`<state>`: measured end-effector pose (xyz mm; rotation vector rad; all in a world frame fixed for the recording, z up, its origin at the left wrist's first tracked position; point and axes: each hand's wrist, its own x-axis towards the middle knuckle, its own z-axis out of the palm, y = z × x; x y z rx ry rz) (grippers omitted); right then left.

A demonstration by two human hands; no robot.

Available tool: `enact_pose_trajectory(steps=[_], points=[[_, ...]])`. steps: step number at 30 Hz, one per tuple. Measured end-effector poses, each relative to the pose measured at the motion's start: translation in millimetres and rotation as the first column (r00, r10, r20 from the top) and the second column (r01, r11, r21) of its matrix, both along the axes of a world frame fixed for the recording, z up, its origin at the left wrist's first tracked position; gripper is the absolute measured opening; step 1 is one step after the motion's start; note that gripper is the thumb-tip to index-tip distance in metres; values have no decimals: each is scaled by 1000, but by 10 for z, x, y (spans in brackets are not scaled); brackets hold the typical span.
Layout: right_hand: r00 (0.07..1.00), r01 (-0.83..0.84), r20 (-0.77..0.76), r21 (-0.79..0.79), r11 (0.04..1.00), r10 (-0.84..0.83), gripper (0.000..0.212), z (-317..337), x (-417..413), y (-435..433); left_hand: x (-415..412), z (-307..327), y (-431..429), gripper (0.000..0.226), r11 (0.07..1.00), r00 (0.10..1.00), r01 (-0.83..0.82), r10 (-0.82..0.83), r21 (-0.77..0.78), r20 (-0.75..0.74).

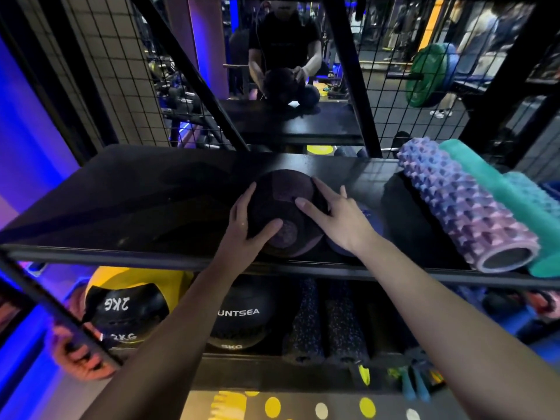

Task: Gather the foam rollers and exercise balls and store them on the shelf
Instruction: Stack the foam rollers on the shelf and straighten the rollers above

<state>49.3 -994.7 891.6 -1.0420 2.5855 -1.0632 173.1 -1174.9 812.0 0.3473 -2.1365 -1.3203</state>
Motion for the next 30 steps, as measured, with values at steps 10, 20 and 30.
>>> enact_pose_trajectory(steps=[10, 20, 30], points=[[992, 47, 115, 23, 999, -49, 92, 91, -186, -135, -97, 243, -143, 97, 998, 985, 40, -49, 54, 165], [983, 141, 140, -184, 973, -116, 65, 246, -308, 71, 4, 468, -104, 70, 986, 976, 55, -20, -155, 215], [987, 119, 119, -121, 985, -104, 62, 183, -174, 101, 4, 423, -86, 66, 972, 974, 55, -2, -227, 227]])
